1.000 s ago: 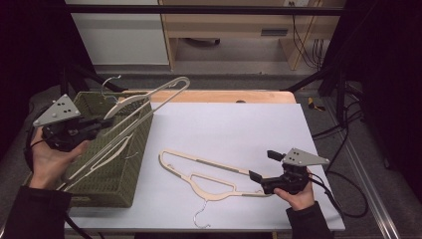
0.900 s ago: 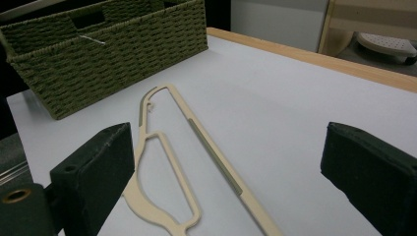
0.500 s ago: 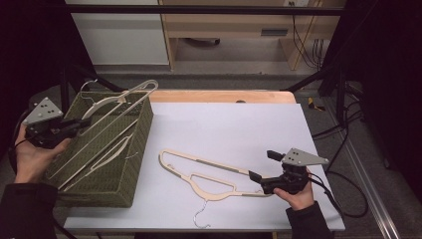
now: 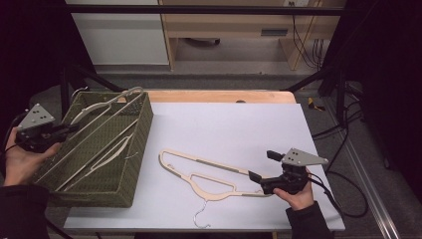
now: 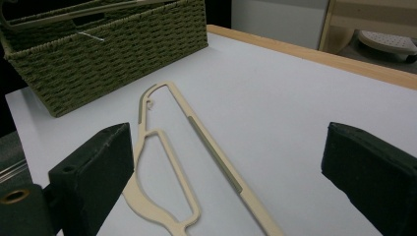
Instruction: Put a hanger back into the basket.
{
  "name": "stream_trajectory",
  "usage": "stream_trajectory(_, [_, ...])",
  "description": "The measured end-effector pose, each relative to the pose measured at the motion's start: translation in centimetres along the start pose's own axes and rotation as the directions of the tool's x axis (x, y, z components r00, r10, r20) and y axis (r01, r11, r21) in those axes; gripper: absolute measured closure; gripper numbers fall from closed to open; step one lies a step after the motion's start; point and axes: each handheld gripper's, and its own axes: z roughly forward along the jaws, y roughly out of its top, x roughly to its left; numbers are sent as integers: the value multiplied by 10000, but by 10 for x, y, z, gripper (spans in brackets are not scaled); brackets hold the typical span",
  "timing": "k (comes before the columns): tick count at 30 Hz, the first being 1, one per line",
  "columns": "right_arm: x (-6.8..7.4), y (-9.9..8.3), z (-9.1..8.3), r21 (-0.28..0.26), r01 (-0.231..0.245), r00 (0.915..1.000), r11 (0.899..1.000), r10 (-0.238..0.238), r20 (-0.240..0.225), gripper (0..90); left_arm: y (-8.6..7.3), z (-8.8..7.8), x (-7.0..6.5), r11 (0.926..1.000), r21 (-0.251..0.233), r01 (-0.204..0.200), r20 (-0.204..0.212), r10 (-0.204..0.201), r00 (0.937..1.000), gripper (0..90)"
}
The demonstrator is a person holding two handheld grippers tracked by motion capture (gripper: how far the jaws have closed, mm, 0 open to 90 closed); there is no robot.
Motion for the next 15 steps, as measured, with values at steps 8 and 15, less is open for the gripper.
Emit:
stream_trajectory(8, [0, -1, 2, 51, 0, 10000, 10000, 0, 7, 62, -23, 16, -5, 9977, 649, -199, -214, 213, 9995, 862])
stream_trajectory(15, [1, -1, 2, 81, 8, 10000, 10000, -8, 3, 62, -37, 30, -13, 9930, 1002, -620, -378, 661, 9971, 862])
